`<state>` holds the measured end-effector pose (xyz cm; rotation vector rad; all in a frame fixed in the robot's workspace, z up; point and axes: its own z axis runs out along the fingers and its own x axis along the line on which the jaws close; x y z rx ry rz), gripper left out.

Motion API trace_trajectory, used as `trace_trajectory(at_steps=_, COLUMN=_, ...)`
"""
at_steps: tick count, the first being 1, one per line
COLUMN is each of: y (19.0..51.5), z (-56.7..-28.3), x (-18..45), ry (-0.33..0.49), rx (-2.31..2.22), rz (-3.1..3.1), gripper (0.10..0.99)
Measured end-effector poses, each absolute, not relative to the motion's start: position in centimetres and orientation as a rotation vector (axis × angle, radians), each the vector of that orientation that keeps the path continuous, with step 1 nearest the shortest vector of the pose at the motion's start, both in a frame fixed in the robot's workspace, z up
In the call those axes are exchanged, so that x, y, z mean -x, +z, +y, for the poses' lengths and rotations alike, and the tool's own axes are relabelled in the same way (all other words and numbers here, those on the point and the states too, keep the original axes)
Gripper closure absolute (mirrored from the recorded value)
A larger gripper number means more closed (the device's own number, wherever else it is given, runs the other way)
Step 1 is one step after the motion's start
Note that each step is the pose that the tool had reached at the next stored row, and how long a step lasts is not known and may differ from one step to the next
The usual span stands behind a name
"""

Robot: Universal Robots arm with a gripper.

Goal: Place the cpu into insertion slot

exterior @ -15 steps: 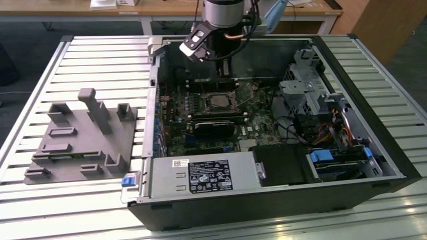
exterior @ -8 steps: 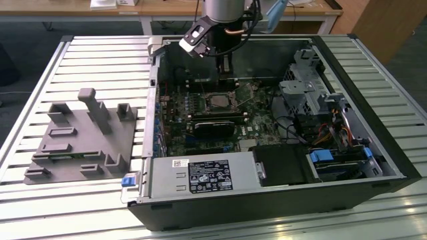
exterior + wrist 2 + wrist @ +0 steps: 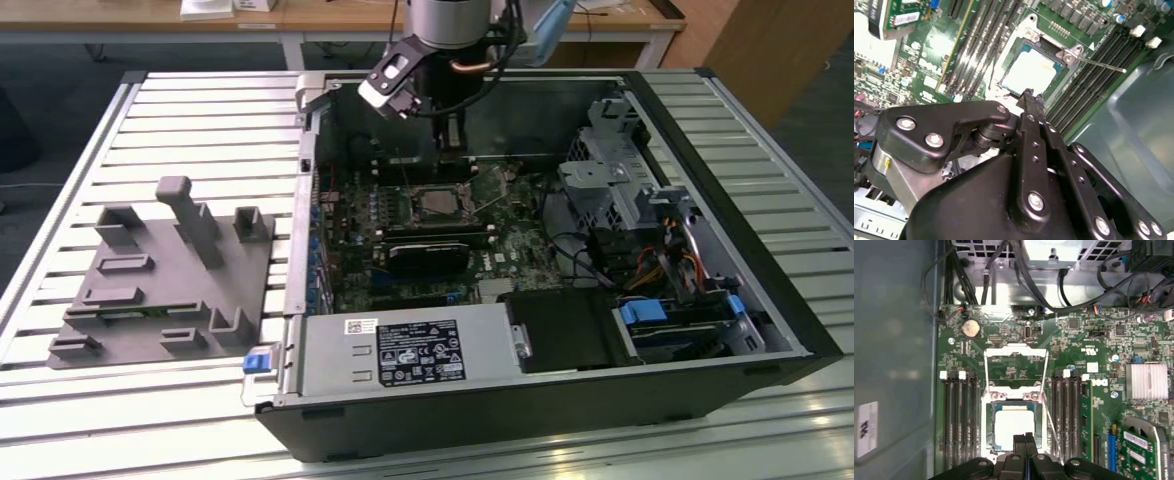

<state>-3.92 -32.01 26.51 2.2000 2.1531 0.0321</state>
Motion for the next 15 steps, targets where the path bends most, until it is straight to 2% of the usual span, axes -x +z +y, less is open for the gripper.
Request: trace_trajectory(at_steps=15, y=26.5, z=-32.1, x=1.8, ry=0.032, rx=-2.199, rz=2.155, gripper=0.98)
